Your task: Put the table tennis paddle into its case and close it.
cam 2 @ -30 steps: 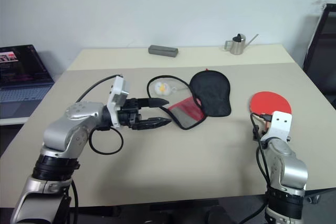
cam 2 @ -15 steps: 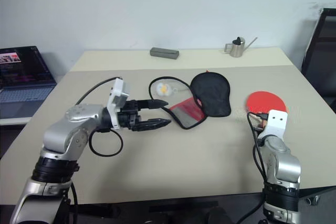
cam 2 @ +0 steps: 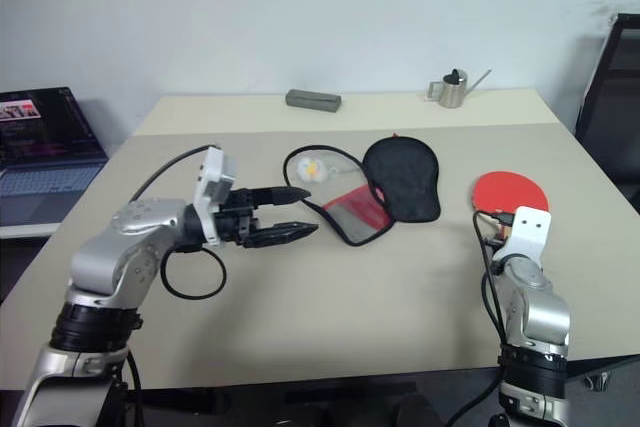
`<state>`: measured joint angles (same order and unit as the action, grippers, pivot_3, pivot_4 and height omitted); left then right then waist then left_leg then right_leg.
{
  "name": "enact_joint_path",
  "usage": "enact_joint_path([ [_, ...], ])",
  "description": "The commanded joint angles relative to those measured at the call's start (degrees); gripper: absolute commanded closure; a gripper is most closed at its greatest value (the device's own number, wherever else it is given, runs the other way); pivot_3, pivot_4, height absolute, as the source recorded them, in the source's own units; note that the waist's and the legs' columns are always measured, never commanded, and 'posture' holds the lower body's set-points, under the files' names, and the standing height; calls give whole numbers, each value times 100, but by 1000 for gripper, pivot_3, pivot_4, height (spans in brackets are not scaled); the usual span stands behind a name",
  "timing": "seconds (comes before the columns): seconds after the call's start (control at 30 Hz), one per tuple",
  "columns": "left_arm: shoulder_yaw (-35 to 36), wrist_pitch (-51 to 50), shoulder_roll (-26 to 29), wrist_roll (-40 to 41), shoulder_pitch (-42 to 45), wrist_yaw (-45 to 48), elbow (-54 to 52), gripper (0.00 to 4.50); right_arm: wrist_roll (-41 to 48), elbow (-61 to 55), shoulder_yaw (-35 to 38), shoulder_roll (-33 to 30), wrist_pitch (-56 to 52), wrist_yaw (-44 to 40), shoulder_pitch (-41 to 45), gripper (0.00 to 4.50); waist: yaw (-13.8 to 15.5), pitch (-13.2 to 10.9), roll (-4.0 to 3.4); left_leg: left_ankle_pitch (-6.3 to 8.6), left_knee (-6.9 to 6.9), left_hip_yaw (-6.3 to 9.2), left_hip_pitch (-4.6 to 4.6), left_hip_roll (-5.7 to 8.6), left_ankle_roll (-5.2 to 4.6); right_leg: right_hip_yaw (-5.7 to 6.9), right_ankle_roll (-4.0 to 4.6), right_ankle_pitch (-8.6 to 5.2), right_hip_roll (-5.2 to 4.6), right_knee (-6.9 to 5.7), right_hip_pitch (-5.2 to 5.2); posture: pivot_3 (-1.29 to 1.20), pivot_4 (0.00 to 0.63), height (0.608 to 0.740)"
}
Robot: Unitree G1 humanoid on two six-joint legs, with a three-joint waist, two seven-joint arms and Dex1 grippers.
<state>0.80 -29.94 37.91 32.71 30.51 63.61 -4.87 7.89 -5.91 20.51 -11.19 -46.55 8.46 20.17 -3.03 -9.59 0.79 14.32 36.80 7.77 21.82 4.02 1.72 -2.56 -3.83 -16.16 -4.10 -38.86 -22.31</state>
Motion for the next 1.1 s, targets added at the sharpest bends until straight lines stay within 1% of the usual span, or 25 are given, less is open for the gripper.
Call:
enact_joint_path([
  [0.03, 314, 40, 135, 72, -16, -44, -124, 796, 30, -529, -190, -66, 167, -114, 344, 3271, -17, -2, -3, 0, -6, -1, 0, -1, 0, -1, 1, 0, 0, 0, -3, 0, 150, 740],
  [0.27, 532, 44, 287, 84, -147, -71, -142, 796, 26, -882, -805, -27, 117, -446, 639, 3271, -31, -3, -5, 0, -53, -9, 9, -9, 2, -4, 9, -9, 0, 13, -34, 0, 150, 740],
  [0.43, 613, 86, 344, 51, -148, -92, -66, 796, 22, -638, -1110, 11, 145, -636, 926, 3271, -12, -4, -5, 0, -68, -9, 16, -9, 3, -2, 10, -9, 0, 32, -39, 0, 150, 740],
  [0.57, 655, 113, 366, 33, -135, -103, -8, 796, -100, 9, -1375, 114, 483, -708, 1366, 3271, -21, -4, -5, 0, -70, -10, 16, -9, 3, -3, 10, -9, 0, 33, -41, 0, 150, 740],
  [0.73, 707, 85, 368, 56, -193, -153, -65, 796, -270, 1137, -1679, 398, 1063, -745, 1920, 3271, -38, -4, -5, 0, -74, -17, 22, -15, 5, -5, 11, -8, 3, 25, -60, 0, 150, 740],
  [0.93, 768, 47, 353, 106, -294, -265, -190, 796, -471, 2882, -1813, 654, 2074, -706, 2617, 3271, -47, -4, -5, -4, -73, -27, 46, -17, 11, -10, 13, -7, 3, 12, -94, 0, 150, 740],
  [1.1, 810, 15, 361, 144, -384, -344, -293, 796, -588, 4016, -1829, 746, 2736, -651, 3029, 3271, -56, -4, -5, -14, -72, -24, 58, -17, 29, -7, 14, -7, 3, 14, -101, 0, 150, 740],
])
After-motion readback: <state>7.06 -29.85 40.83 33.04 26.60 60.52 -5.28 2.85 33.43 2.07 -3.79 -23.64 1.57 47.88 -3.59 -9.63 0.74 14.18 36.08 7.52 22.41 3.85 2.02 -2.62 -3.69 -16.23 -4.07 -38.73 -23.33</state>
